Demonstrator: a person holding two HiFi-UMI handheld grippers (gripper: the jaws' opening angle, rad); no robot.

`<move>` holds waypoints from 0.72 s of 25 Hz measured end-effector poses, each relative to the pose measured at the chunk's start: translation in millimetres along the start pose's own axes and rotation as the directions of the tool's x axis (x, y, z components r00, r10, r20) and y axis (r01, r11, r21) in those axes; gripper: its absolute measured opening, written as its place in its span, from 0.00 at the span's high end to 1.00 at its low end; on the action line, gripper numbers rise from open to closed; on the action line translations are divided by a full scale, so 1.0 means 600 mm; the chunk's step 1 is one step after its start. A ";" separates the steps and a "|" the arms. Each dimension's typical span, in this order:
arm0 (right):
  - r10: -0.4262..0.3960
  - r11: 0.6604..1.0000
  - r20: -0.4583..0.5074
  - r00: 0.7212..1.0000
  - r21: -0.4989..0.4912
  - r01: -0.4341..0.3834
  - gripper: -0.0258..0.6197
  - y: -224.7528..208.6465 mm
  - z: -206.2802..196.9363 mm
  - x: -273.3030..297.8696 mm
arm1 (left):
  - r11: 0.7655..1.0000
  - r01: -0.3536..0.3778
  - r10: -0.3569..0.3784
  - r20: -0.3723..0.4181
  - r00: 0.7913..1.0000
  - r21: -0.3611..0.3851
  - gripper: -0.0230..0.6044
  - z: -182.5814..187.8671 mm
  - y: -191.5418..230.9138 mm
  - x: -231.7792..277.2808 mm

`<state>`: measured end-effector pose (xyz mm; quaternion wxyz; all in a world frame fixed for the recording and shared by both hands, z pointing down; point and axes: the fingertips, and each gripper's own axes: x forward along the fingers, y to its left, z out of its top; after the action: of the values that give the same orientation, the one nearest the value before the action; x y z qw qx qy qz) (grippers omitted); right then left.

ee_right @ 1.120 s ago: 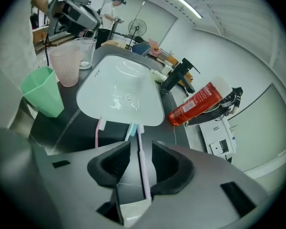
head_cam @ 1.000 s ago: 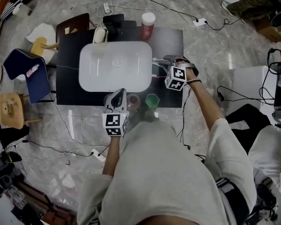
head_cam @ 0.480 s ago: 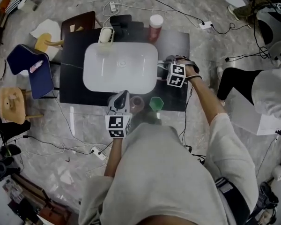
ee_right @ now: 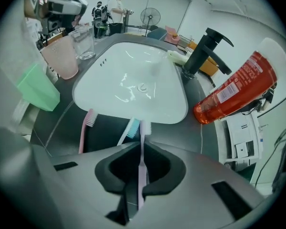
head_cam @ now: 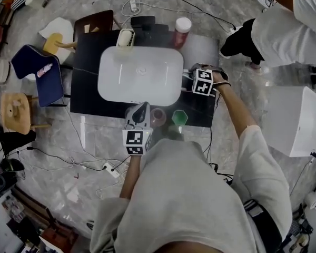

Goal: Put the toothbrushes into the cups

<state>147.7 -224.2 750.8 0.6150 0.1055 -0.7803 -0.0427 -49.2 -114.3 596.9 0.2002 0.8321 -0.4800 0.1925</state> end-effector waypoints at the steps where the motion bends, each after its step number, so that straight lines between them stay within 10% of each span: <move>1: 0.009 1.000 0.004 1.000 0.006 -0.009 0.93 0.001 0.001 0.001 | 1.000 -0.001 0.001 0.000 1.000 0.001 0.92 0.000 0.001 0.000; 18: -0.128 0.990 0.061 0.990 0.076 0.123 0.91 -0.028 0.013 -0.043 | 0.999 0.016 -0.017 0.022 1.000 0.030 0.92 0.020 -0.001 -0.009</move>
<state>147.4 -235.4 721.1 0.5809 0.1750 -0.7929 -0.0567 -49.3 -116.3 584.2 0.1840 0.8411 -0.4724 0.1886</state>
